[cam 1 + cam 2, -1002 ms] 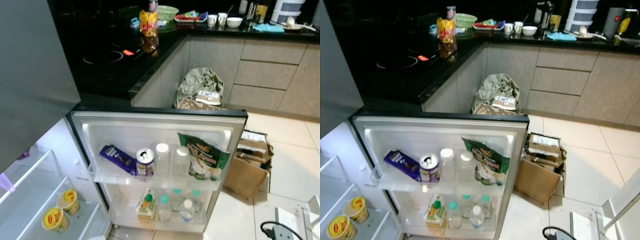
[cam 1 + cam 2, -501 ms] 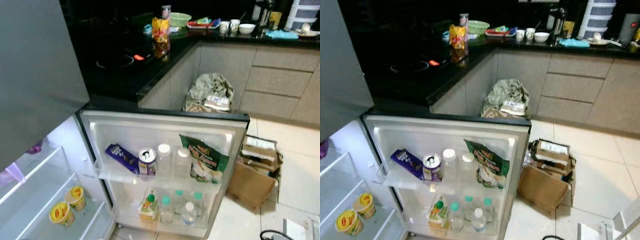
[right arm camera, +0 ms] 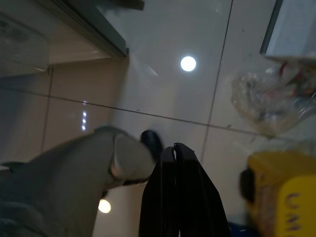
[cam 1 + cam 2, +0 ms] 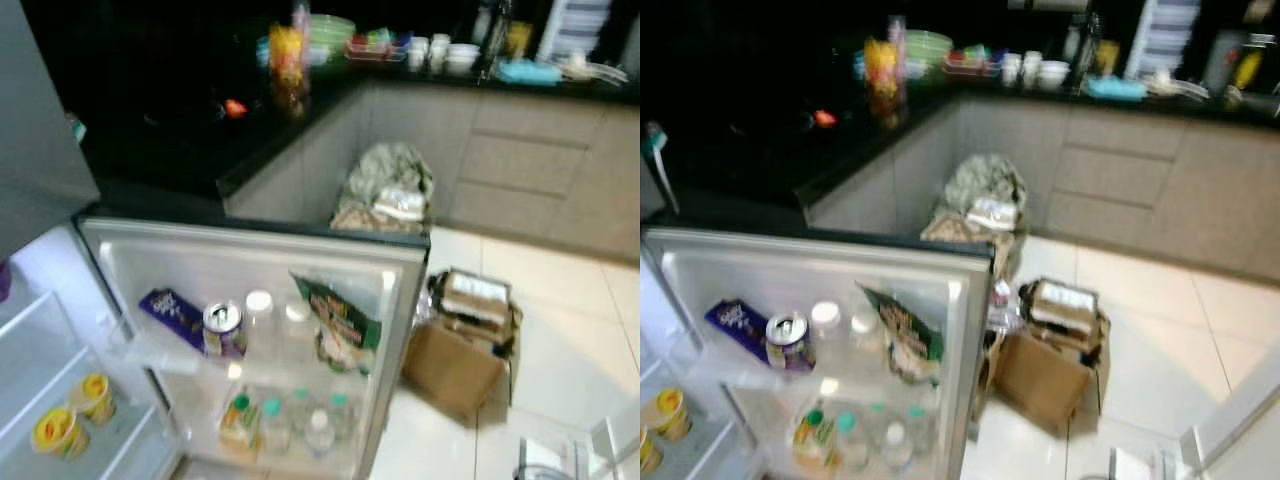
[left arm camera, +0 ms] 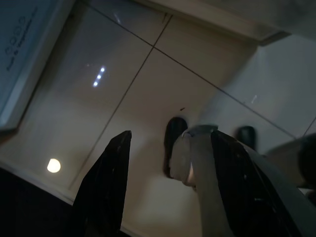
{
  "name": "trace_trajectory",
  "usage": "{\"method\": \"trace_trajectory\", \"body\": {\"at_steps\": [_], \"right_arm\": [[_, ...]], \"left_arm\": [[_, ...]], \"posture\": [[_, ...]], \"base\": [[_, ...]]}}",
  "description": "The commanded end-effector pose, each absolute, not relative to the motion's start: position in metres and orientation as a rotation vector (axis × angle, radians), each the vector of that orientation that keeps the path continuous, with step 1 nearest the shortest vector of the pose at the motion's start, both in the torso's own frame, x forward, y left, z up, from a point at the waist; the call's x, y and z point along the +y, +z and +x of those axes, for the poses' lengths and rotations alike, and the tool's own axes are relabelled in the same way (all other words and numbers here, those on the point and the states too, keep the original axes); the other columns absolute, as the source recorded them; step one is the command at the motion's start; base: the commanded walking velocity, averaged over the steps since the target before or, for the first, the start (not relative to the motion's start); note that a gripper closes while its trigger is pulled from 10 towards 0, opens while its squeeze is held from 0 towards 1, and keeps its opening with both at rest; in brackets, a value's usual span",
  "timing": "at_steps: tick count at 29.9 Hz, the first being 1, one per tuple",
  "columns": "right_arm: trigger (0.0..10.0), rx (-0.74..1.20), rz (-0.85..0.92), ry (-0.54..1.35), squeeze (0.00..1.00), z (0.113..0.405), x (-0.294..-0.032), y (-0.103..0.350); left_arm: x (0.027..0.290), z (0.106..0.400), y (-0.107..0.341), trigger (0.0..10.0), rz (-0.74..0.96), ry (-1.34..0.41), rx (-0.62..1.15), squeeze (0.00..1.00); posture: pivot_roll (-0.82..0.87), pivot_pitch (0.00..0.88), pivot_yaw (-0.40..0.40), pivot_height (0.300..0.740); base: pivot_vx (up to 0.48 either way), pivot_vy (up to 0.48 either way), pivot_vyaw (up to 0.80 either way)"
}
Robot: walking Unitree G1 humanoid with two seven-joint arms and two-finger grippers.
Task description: Restocking fridge
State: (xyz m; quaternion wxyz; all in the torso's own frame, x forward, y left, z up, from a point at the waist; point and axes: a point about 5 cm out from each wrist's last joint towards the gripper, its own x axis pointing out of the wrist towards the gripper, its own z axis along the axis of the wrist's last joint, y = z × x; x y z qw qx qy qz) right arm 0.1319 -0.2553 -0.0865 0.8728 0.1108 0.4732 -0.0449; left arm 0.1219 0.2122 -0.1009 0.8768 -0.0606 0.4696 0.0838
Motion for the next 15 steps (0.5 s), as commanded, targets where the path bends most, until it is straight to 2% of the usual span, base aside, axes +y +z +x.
{"method": "trace_trajectory", "body": {"at_steps": [1,7,10,15], "right_arm": [[10.0,0.963,0.217,-0.063,0.0,0.1403,-0.2544,-0.0833],[10.0,0.963,0.232,-0.034,0.0,0.1411,-0.253,-0.0829],[10.0,0.967,0.228,-0.017,0.0,0.1403,-0.2526,-0.083],[10.0,0.968,0.235,-0.009,0.0,0.1388,-0.2524,-0.0833]], "left_arm": [[0.2117,0.1174,-0.1025,10.0,-0.13,0.176,0.995,0.0],[0.2116,0.1192,-0.102,10.0,-0.136,0.176,0.991,0.0],[0.2107,0.119,-0.1022,10.0,-0.139,0.173,0.992,0.0],[0.2087,0.1185,-0.1026,10.0,-0.159,0.174,0.99,0.0]], "posture": [[-0.11,0.0,0.003,0.74],[-0.11,0.0,0.003,0.74],[-0.11,0.0,0.003,0.74],[-0.12,0.0,0.004,0.74]], "base": [[0.0,-0.469,0.79],[0.0,-0.467,0.79],[0.0,-0.277,0.79],[0.0,0.0,0.8]]}}
